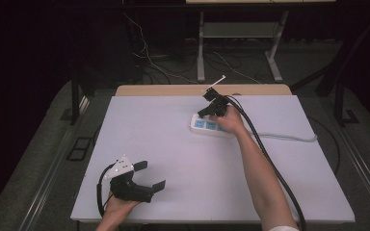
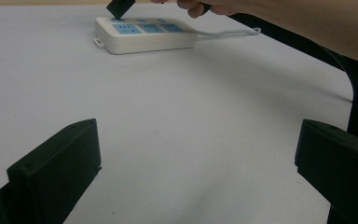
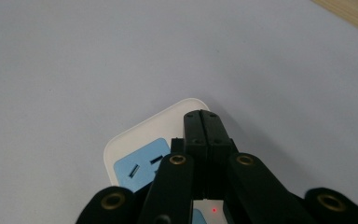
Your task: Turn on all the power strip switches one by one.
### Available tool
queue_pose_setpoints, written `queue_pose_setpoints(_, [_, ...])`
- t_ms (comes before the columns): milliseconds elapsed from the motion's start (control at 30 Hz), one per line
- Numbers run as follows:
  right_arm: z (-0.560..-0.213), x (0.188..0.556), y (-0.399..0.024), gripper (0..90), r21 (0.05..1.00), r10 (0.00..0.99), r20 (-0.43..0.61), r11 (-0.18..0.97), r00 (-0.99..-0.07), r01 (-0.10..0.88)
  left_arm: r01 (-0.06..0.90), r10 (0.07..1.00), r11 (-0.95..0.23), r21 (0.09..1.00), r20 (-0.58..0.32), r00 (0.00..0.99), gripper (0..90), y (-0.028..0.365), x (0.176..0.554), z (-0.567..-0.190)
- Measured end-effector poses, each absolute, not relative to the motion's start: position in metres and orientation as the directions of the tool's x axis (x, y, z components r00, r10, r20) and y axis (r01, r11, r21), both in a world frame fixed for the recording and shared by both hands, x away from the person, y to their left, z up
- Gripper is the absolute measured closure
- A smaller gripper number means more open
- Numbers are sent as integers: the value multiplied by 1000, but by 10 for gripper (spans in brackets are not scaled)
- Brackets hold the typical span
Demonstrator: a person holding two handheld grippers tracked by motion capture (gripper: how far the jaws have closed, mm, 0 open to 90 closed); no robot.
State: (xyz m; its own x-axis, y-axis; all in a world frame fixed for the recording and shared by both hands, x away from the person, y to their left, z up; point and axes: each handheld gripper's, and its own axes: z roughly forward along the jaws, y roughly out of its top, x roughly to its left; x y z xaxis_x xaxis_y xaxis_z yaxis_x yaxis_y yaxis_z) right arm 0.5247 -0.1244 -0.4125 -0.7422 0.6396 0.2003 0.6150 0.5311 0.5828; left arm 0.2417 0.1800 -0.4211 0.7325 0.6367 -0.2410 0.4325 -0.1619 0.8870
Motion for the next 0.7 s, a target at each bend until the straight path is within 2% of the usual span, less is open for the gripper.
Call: queue_pose_setpoints(700, [-417,521,-128,900,604,638,193,522,-746,602,434,639,-162,887,-240,730,0,180,241,-421])
